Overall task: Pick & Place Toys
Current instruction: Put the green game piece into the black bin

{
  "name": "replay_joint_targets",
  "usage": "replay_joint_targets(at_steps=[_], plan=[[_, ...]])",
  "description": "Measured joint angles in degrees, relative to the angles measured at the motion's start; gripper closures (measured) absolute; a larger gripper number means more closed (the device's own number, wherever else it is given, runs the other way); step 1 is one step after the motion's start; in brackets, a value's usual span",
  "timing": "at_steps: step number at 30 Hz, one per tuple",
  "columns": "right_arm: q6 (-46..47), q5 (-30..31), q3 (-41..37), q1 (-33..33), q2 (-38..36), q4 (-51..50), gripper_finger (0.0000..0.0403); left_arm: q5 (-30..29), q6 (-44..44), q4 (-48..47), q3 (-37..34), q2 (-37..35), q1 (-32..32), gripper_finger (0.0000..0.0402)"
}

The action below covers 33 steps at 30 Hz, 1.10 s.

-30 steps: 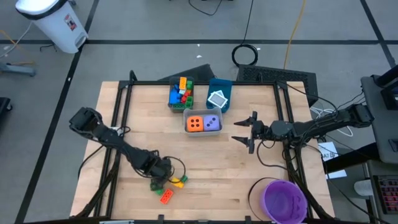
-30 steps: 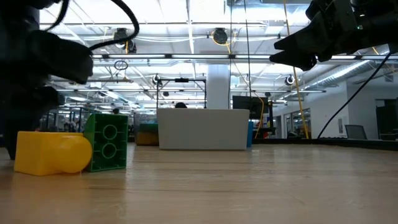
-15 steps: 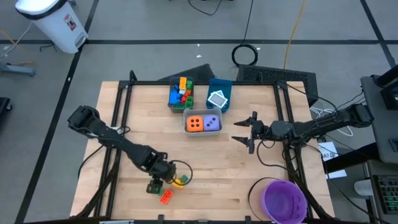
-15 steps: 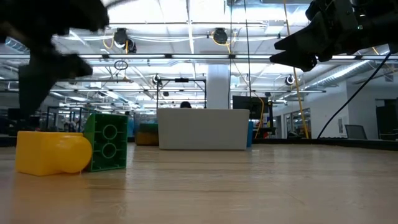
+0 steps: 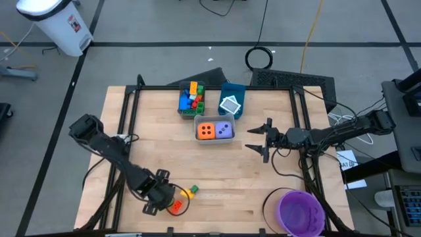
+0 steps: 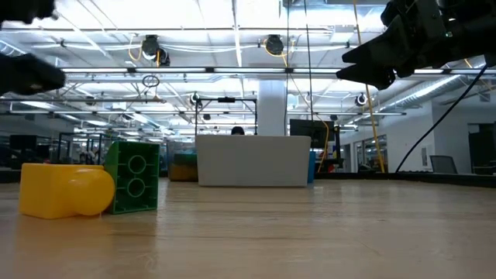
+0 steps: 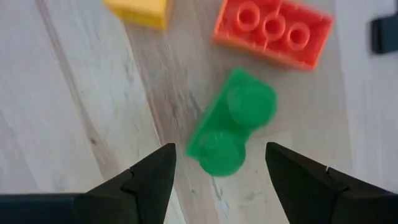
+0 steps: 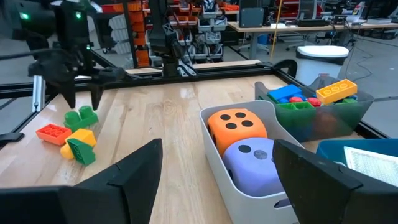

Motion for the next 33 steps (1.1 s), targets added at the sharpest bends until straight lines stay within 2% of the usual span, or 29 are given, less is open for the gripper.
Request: replay_joint_targets(at_steps=[4, 10, 13, 16, 20, 25, 33], plan=[[0.02, 0.00, 0.00, 0.00, -0.01, -0.01, 0.0124, -0.19, -1.87, 5.78, -3.61, -0.02, -0.83, 0.0144], [0.02, 0.00, 0.00, 0.00, 0.00, -0.01, 0.0124, -5.23, -2.07, 17.58, -9.06, -0.02, -1.19, 0.0144], [0.02, 0.00, 0.00, 0.00, -0.02, -0.03, 0.0124, -10.55, -4.49, 19.32, -10.51, -0.03, -0.57, 0.0144], [0.02, 0.00, 0.00, 0.00, -0.02, -0.03, 0.0124, -11.65, -4.08, 18.91, -11.97, -0.07, 0.24, 0.0145], [0.02, 0.00, -0.01, 0.00, -0.02, -0.03, 0.0124, -11.57, -3.40, 16.30, -12.42, -0.26, 1.62, 0.0180], [0.02, 0.00, 0.00, 0.02, -0.02, -0.03, 0.0124, -16.88, -2.83, 16.16, -12.39, -0.45, 5.28, 0.0265], [0.02, 0.00, 0.00, 0.02, 0.00, -0.05, 0.0124, -23.40, 5.01, 16.37, -7.59, -5.28, 15.58, 0.0266]])
